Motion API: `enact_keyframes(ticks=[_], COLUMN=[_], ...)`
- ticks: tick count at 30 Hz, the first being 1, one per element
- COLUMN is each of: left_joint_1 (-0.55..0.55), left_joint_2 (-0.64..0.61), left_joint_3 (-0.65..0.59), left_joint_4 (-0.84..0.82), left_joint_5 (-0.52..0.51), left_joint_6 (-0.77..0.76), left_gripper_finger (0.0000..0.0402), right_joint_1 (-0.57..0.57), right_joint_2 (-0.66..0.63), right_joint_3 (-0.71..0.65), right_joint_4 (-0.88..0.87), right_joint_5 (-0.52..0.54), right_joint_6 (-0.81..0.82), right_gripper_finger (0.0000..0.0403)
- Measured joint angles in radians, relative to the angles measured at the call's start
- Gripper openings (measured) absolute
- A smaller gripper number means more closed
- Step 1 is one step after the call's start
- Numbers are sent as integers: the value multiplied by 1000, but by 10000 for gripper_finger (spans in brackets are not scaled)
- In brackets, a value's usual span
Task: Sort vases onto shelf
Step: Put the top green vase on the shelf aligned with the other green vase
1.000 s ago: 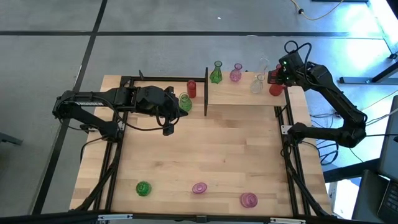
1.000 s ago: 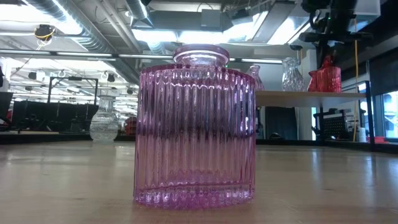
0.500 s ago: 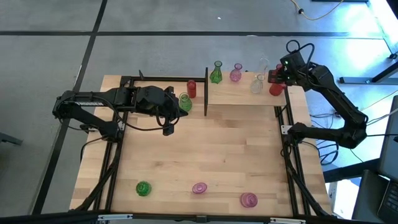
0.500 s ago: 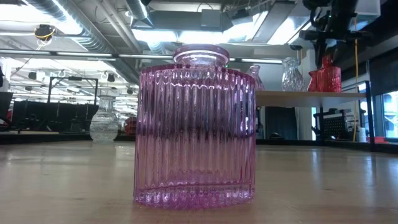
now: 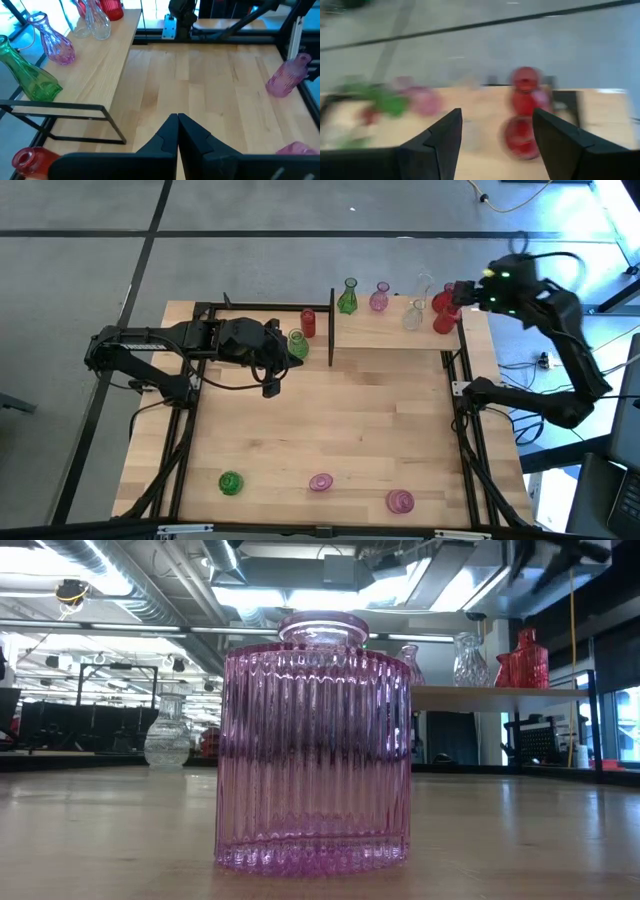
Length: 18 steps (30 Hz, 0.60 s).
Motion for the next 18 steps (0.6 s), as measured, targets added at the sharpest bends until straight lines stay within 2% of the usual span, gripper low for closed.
enact_keyframes(ticks=[4,10,13,18], left_joint_1=[0,0,0,-5], left_joint_2=[0,11,22,49], left_joint_3=[0,2,2,2], left_joint_4=[43,195,285,324], left_joint_5=[31,29,8,1], left_joint_6=[-91,-95,-174,-303], left_gripper_finger=[0,0,0,0], right_joint_1=[0,0,0,0], right_joint_2=[-45,-132,-172,-215], right_joint_3=[63,74,74,74], right_joint_4=[32,139,171,251], right_joint_5=[-192,-440,-483,-544], right_joint_6=[-4,9,33,37], right_gripper_finger=[223,223,223,223])
